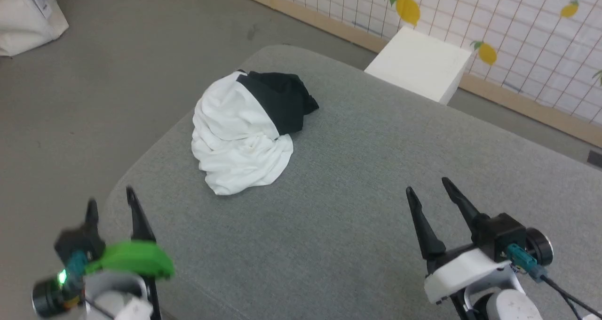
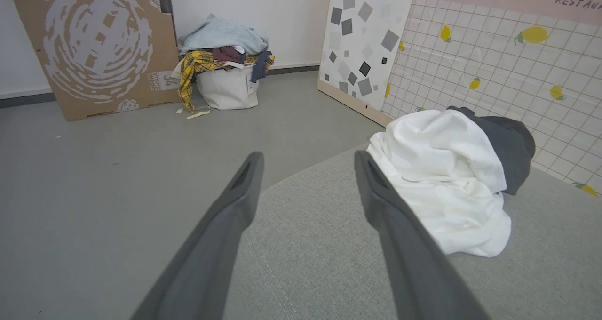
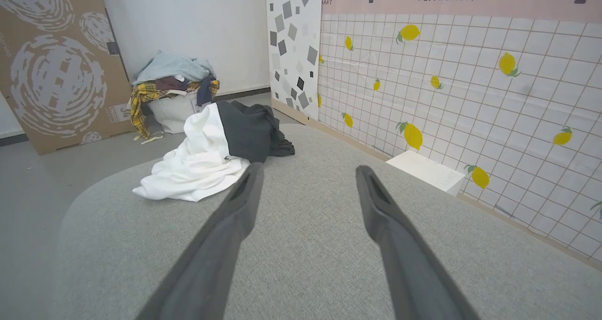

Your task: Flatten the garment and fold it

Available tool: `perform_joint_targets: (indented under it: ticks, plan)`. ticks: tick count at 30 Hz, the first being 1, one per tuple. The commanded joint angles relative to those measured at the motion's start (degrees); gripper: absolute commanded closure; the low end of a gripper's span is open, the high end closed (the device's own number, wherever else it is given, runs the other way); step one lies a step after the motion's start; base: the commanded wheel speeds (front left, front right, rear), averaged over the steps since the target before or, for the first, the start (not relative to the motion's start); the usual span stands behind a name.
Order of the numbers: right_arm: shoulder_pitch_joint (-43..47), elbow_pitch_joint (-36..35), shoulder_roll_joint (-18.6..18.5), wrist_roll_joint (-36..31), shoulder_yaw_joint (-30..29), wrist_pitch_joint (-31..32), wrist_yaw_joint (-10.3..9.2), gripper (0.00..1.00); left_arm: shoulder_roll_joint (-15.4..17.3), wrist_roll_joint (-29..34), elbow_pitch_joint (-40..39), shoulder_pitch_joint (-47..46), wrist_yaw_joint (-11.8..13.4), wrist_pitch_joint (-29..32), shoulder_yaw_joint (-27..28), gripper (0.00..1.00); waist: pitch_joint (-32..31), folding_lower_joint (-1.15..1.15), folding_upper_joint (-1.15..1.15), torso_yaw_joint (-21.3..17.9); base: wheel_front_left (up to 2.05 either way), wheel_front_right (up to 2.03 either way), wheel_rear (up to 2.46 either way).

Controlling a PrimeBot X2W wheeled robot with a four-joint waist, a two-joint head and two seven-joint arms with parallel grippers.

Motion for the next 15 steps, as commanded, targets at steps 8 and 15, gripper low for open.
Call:
perform_joint_targets:
  ticks: [8,15]
  plan:
    - [-5.27,-3.72,0.0,-4.52,0.49,2.58,-0.11,0.0,3.36,-4.47,5.89,-20.34,-4.16,6.66,0.78,0.0,13.68,0.0,0.0,-8.33,0.0,0.0,0.0]
    - [-10.34,-6.72,-1.31,-6.62,1.78,4.11,-0.11,0.0,6.48,-10.48,14.17,-35.11,-7.36,14.2,3.58,0.0,25.53,0.0,0.0,-15.45,0.0,0.0,0.0]
